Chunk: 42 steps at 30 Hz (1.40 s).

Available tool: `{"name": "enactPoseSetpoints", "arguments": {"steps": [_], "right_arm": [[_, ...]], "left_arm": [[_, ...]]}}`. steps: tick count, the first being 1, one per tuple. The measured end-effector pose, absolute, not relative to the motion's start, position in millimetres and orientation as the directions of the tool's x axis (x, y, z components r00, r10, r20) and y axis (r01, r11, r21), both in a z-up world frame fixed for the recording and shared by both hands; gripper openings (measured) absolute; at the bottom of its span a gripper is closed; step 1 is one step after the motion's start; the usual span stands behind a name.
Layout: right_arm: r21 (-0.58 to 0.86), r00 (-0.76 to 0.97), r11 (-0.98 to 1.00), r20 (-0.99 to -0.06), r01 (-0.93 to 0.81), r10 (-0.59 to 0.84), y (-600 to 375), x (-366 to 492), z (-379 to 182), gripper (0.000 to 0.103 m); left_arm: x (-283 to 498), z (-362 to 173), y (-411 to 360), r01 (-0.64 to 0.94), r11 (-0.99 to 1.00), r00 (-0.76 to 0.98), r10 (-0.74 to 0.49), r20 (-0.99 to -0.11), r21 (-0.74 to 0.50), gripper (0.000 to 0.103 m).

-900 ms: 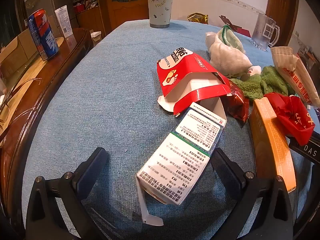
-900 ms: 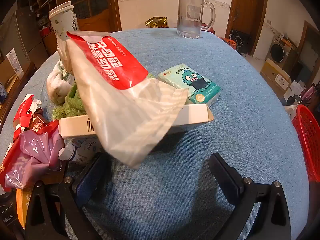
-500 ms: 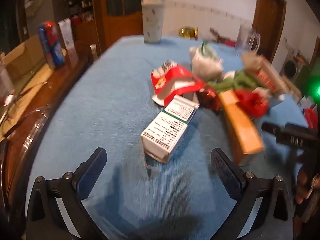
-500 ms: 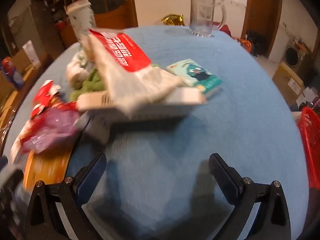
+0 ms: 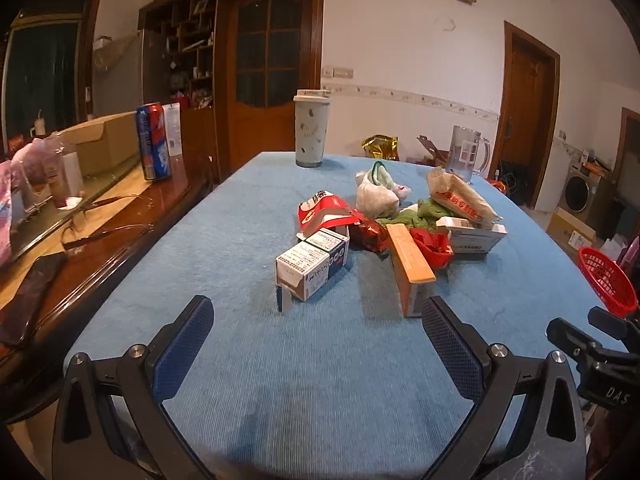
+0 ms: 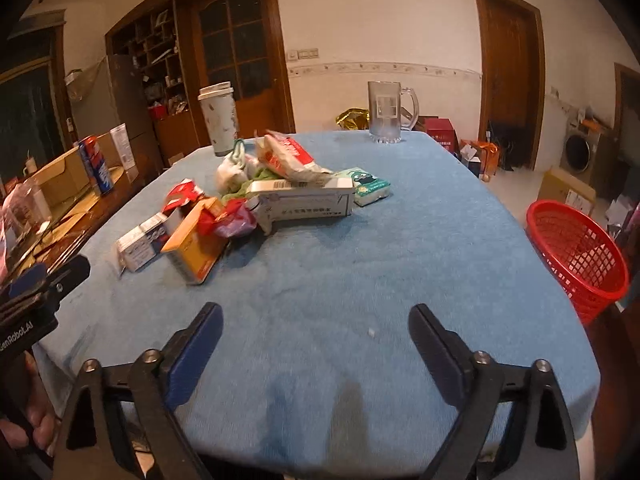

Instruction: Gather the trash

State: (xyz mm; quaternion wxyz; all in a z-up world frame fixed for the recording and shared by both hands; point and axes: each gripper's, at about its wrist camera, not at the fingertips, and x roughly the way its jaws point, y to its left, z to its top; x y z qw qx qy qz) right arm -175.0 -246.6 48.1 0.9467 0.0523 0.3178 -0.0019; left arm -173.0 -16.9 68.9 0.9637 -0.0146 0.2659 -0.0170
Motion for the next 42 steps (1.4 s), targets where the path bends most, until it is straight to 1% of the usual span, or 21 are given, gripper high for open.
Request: {"name": "enactPoseSetpoints", "arguments": {"steps": [2, 6, 9, 14, 19, 24, 42], "right_arm": [[0.098, 0.802, 0.994, -0.597, 0.043, 0.024, -248, -180, 47, 0.091], [0.08, 0.805, 0.995, -0.593, 0.053, 0.005, -245, -187, 48, 0.091], [0.06, 0.81, 0.995, -0.586, 0.074, -0.025, -246, -184, 47, 0.091], [0.069, 0.799, 0.995, -0.601, 0.078, -0.021, -247, -180, 42, 0.091], [0.018, 0.804, 0.996, -0.592, 0.087, -0.059, -241, -183, 44, 0.091], [0.014, 0.793, 0.997, -0.607, 0.081, -0.056, -240, -181, 41, 0.091], [-0.006, 0.79, 0.998, -0.611, 0.07, -0.059, -235, -183, 39, 0.091]], "left_arm": [[-183, 67, -18, 0.025, 0.999, 0.862, -0.039, -0.505, -0.034, 0.103], [-196, 62, -20, 0.024, 1.0, 0.873, -0.019, -0.488, 0.003, 0.103], [-194, 57, -26, 0.025, 0.999, 0.869, -0.01, -0.494, 0.024, 0.103], [-191, 50, -27, 0.035, 0.999, 0.858, -0.017, -0.513, 0.024, 0.103], [-191, 46, -27, 0.042, 0.999, 0.851, -0.019, -0.525, 0.032, 0.103], [-190, 43, -27, 0.04, 0.999, 0.848, -0.015, -0.529, 0.035, 0.103], [-189, 38, -26, 0.046, 0.998, 0.843, -0.019, -0.537, 0.036, 0.103]]}}
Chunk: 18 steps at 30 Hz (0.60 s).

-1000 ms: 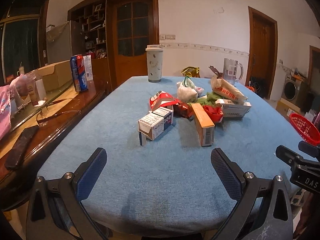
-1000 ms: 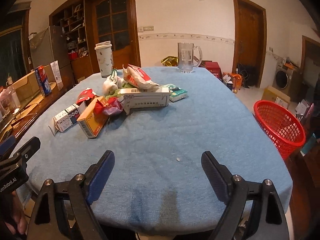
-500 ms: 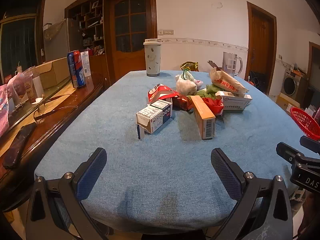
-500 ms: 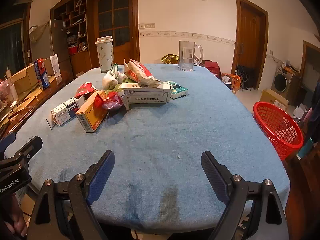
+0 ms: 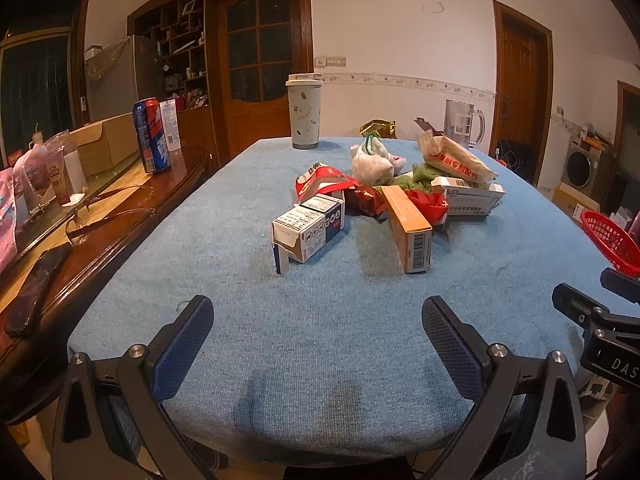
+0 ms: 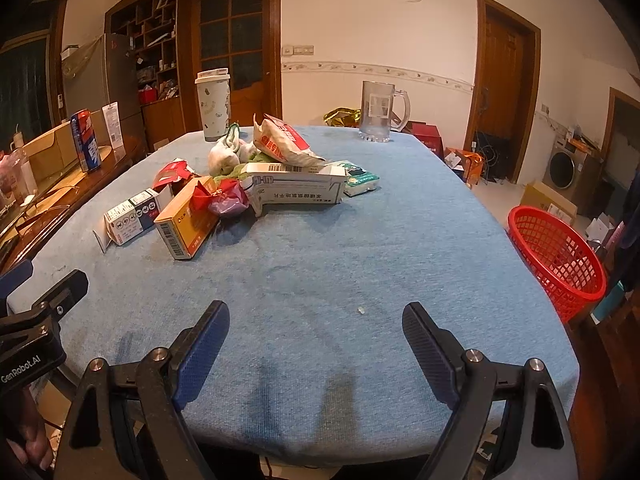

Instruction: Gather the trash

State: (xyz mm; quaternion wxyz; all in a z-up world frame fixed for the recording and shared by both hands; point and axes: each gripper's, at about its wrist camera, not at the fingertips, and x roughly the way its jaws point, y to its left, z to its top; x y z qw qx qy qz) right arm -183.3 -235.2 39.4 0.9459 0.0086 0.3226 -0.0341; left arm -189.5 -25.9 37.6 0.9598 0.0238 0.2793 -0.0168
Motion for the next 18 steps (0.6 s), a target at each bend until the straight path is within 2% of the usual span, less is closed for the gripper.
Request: {"name": "enactPoseSetpoints", "arguments": {"steps": [18], "right_arm": [[-0.002, 0.78, 0.998, -0.624, 0.055, -0.044, -231.1, -181.3, 35.8, 0.091]], "left_arm": [[-187.6, 31.6, -19.7, 0.047, 0.998, 0.831, -0.019, -0.556, 0.035, 0.103]]}}
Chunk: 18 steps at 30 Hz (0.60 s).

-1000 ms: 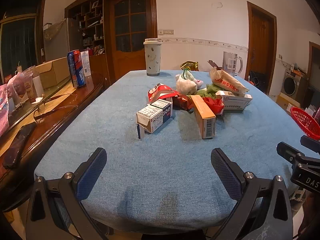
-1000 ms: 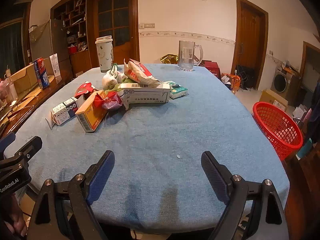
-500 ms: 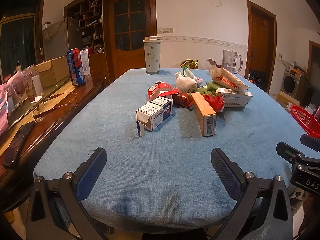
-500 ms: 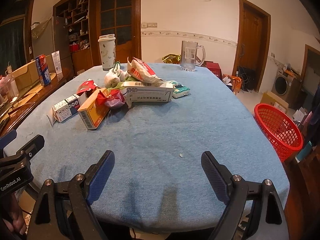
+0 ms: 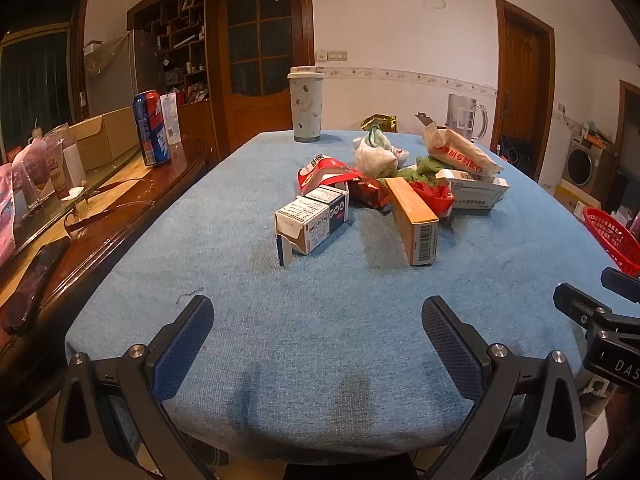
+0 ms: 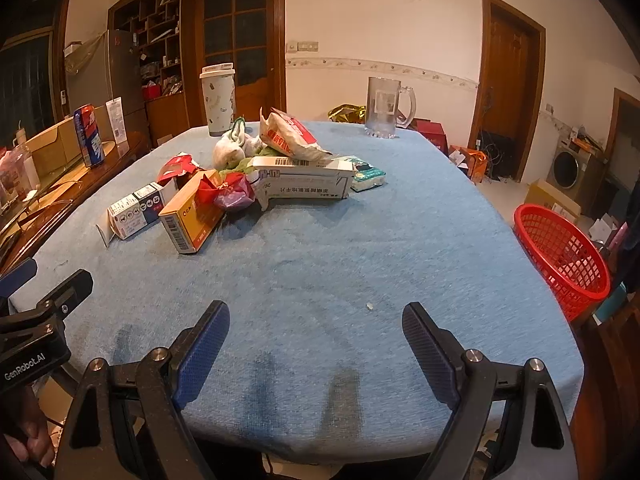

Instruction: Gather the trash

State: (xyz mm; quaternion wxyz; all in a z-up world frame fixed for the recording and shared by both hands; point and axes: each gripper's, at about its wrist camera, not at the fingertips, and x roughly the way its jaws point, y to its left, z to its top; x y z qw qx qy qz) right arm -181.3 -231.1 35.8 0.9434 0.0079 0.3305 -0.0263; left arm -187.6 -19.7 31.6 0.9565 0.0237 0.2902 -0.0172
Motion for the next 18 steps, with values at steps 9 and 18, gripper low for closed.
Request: {"name": "enactPoseSetpoints", "arguments": {"steps": [9, 18], "right_arm": [[0.027, 0.765, 0.999, -0.644, 0.018, 0.004, -228, -178, 31, 0.09], [0.074, 0.745, 0.995, -0.66, -0.068, 0.1, -212, -169, 32, 0.085]], "left_arm": [[-180, 31, -7, 0.036, 0.999, 0.82, -0.012, -0.573, 0.03, 0.103], [-166, 35, 21, 0.018, 1.0, 0.806, -0.01, -0.591, 0.008, 0.103]]}}
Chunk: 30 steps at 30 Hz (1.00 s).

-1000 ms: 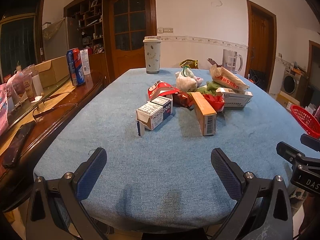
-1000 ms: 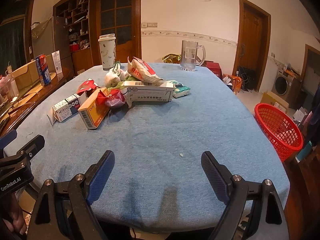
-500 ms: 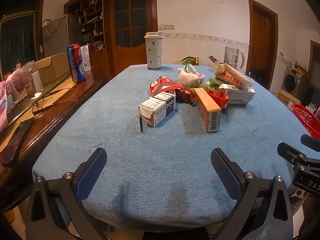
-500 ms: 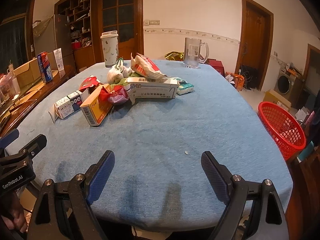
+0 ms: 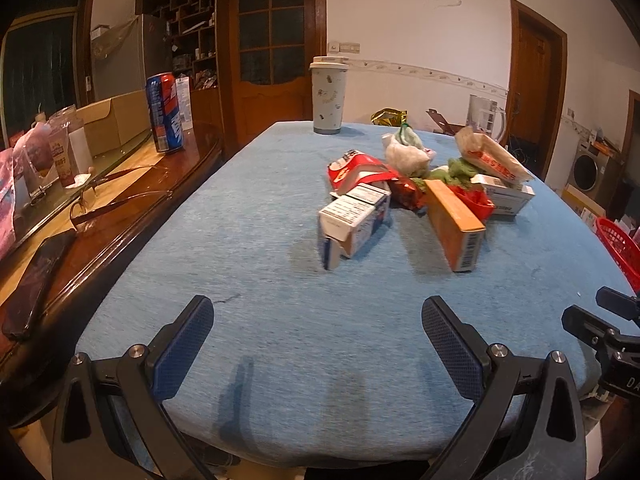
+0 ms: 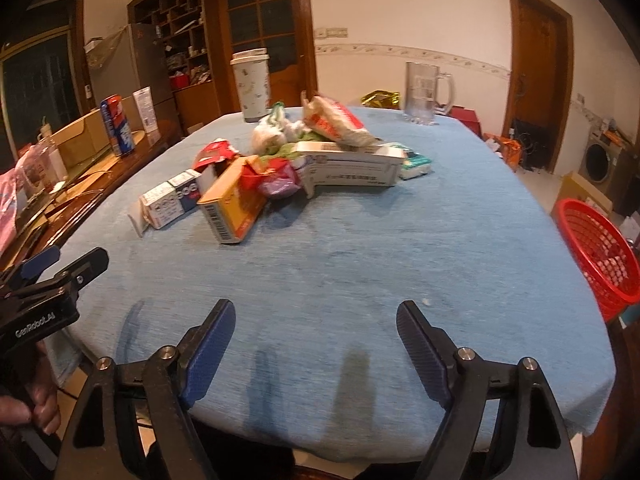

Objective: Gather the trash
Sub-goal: 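Grasp the long orange box with the right tool while the left tool grasps the white medicine box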

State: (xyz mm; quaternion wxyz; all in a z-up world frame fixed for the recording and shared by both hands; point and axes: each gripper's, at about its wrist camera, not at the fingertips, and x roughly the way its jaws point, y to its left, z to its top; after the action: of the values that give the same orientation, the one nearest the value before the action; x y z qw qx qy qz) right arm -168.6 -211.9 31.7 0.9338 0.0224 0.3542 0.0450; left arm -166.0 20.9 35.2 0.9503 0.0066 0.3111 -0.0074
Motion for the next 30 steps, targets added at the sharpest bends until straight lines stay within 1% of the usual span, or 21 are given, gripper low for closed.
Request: {"name": "enactPoseSetpoints", "arguments": {"steps": [5, 7, 8, 9, 10, 11, 12, 13, 16, 17, 19, 21, 22, 23, 27, 30], "right_arm": [[0.114, 0.712, 0.983, -0.677, -0.146, 0.185, -194, -154, 34, 0.08], [0.146, 0.694, 0.975, -0.685, -0.167, 0.221, -187, -144, 35, 0.075], [0.162, 0.686, 0.971, -0.686, -0.178, 0.241, -182, -138, 36, 0.069], [0.174, 0.679, 0.967, -0.688, -0.187, 0.256, -178, -131, 38, 0.064], [0.19, 0.669, 0.962, -0.691, -0.197, 0.273, -173, -123, 38, 0.063], [0.199, 0.661, 0.96, -0.696, -0.198, 0.281, -168, -115, 38, 0.062], [0.204, 0.656, 0.96, -0.701, -0.193, 0.281, -163, -107, 38, 0.062], [0.207, 0.652, 0.96, -0.704, -0.19, 0.281, -159, -100, 38, 0.062], [0.178, 0.649, 0.968, -0.718, -0.176, 0.25, -145, -78, 35, 0.062], [0.175, 0.645, 0.97, -0.725, -0.168, 0.242, -143, -71, 34, 0.06], [0.154, 0.637, 0.978, -0.742, -0.144, 0.21, -139, -56, 30, 0.056], [0.14, 0.625, 0.983, -0.759, -0.119, 0.184, -139, -43, 24, 0.038], [0.146, 0.616, 0.983, -0.766, -0.11, 0.183, -142, -39, 22, 0.035], [0.151, 0.609, 0.984, -0.772, -0.099, 0.18, -148, -37, 20, 0.026], [0.209, 0.616, 0.975, -0.759, -0.079, 0.212, -169, -47, 21, 0.025], [0.256, 0.616, 0.963, -0.745, -0.088, 0.255, -182, -60, 25, 0.025]], "left_arm": [[-159, 38, 31, 0.025, 1.0, 0.804, -0.011, -0.594, 0.015, 0.103], [-153, 40, 34, 0.041, 0.999, 0.798, -0.025, -0.602, 0.013, 0.103], [-148, 43, 36, 0.056, 0.998, 0.795, -0.036, -0.606, 0.015, 0.102], [-146, 44, 38, 0.061, 0.998, 0.796, -0.039, -0.605, 0.016, 0.099], [-141, 46, 40, 0.063, 0.998, 0.795, -0.039, -0.606, 0.017, 0.095], [-138, 47, 40, 0.064, 0.998, 0.791, -0.04, -0.61, 0.018, 0.088], [-131, 48, 42, 0.073, 0.997, 0.781, -0.048, -0.623, 0.016, 0.082], [-128, 49, 43, 0.079, 0.997, 0.776, -0.055, -0.628, 0.01, 0.08], [-114, 52, 46, 0.093, 0.996, 0.763, -0.077, -0.642, -0.009, 0.065], [-108, 52, 45, 0.107, 0.994, 0.752, -0.094, -0.653, -0.02, 0.059], [-100, 51, 44, 0.117, 0.993, 0.739, -0.109, -0.665, -0.033, 0.059], [-92, 50, 41, 0.126, 0.991, 0.73, -0.119, -0.673, -0.038, 0.059], [-89, 51, 39, 0.134, 0.99, 0.728, -0.12, -0.675, -0.031, 0.059], [-86, 52, 35, 0.148, 0.989, 0.727, -0.125, -0.675, -0.025, 0.059], [-75, 53, 23, 0.203, 0.979, 0.715, -0.16, -0.681, -0.017, 0.064], [-62, 48, 12, 0.223, 0.975, 0.7, -0.15, -0.698, 0.015, 0.064]]}}
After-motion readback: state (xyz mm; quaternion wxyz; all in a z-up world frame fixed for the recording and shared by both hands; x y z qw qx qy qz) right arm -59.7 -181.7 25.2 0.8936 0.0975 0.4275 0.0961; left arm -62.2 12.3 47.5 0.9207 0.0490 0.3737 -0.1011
